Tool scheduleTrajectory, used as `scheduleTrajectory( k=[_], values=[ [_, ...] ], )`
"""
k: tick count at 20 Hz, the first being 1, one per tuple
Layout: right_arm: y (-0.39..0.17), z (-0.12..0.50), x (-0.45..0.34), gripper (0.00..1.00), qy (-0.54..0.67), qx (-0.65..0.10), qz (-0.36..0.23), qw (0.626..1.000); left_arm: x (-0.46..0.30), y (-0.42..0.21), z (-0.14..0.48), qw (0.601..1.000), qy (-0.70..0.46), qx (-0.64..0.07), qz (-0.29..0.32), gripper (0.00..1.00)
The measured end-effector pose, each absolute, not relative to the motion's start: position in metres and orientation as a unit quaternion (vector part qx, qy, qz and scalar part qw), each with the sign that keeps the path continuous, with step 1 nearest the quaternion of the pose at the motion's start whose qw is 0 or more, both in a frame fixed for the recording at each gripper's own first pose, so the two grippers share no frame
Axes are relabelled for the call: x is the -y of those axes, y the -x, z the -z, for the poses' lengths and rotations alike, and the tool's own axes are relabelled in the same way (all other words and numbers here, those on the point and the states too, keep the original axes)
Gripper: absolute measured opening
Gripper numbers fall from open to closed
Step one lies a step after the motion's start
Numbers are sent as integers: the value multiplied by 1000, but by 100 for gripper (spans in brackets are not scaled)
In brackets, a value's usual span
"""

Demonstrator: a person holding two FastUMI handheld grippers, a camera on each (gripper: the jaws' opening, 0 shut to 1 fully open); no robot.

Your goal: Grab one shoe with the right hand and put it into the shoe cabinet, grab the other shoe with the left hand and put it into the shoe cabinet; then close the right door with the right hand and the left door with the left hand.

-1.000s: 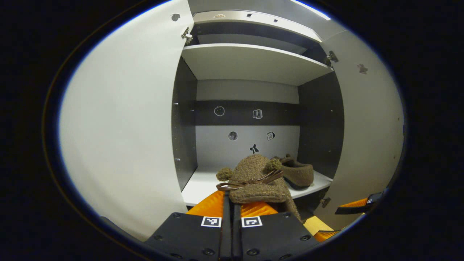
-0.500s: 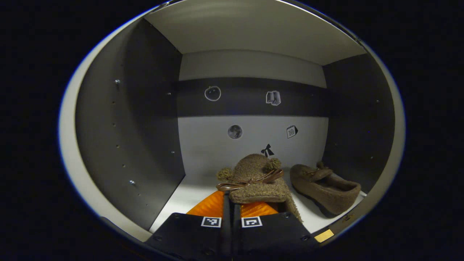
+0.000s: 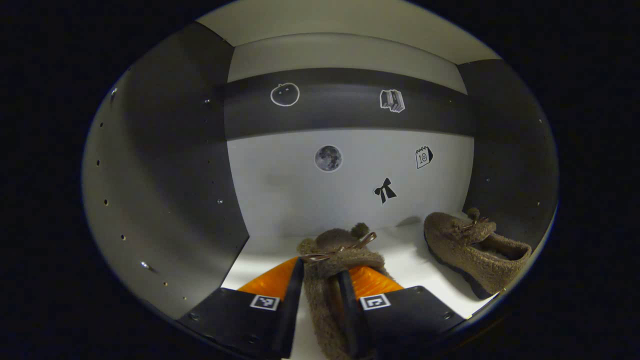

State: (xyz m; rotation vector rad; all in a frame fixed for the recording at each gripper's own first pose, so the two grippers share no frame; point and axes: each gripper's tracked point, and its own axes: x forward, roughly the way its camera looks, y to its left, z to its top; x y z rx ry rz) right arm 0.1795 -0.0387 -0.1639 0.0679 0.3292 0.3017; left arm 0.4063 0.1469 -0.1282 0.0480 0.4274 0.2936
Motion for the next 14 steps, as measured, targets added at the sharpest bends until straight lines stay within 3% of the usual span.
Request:
scheduleTrajectory(
  k=[5,10,14],
  values=[
    [-168,155,30,98,-19,-148,-162,975,-152,-366,100,967,-56,-186,-164,99],
    [-138,117,17,98,-16,-108,-149,983,-111,-304,47,982,-47,-132,-125,96],
    [-101,75,14,98,6,-66,-108,992,-53,-228,-11,997,-24,-59,-52,100]
  ],
)
